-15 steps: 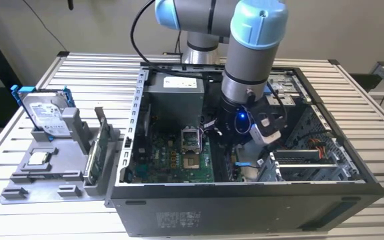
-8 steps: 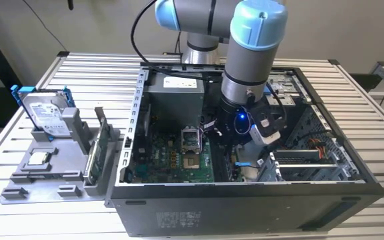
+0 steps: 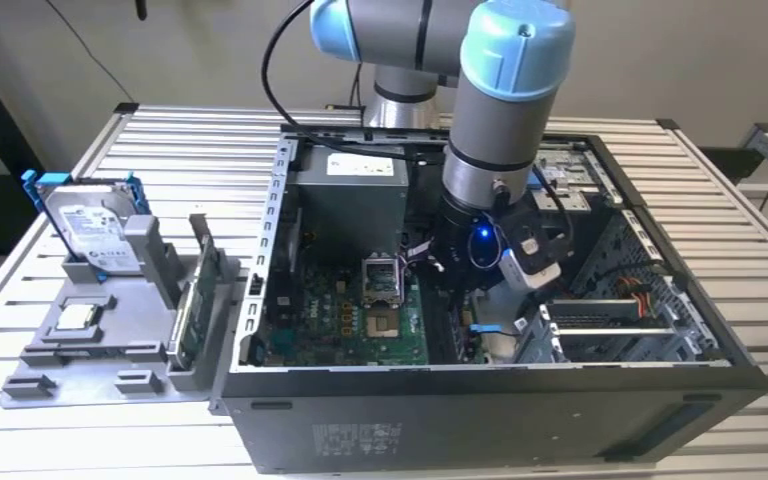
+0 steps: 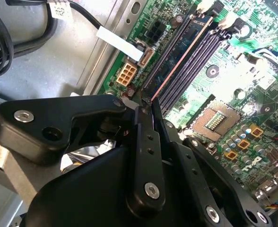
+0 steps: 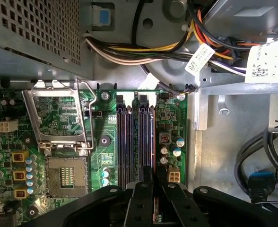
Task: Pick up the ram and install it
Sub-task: 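Insert the ram into the slot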
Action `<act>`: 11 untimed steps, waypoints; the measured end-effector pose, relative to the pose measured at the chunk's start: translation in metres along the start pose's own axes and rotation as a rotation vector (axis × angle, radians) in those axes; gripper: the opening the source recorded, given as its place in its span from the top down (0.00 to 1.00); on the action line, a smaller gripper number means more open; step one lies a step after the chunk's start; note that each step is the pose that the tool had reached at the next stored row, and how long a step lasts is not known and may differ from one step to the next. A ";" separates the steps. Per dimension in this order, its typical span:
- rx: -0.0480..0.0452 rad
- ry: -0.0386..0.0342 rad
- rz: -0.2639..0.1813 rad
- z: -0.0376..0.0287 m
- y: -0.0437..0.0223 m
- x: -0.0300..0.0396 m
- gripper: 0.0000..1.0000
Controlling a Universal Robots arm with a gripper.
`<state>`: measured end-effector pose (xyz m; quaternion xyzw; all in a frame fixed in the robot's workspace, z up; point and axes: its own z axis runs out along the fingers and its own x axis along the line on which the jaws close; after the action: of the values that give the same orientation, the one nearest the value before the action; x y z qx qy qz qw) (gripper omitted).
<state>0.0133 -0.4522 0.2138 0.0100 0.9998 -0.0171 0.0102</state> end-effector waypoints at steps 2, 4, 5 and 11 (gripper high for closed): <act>0.0001 0.0000 0.000 0.0000 0.0000 0.0000 0.86; 0.0001 0.0000 0.000 0.0000 0.0000 0.0000 0.86; 0.0001 0.0000 0.000 0.0000 0.0000 0.0000 0.86; 0.0000 0.0000 0.000 0.0005 0.0000 0.0000 0.86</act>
<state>0.0133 -0.4522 0.2133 0.0099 0.9998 -0.0171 0.0102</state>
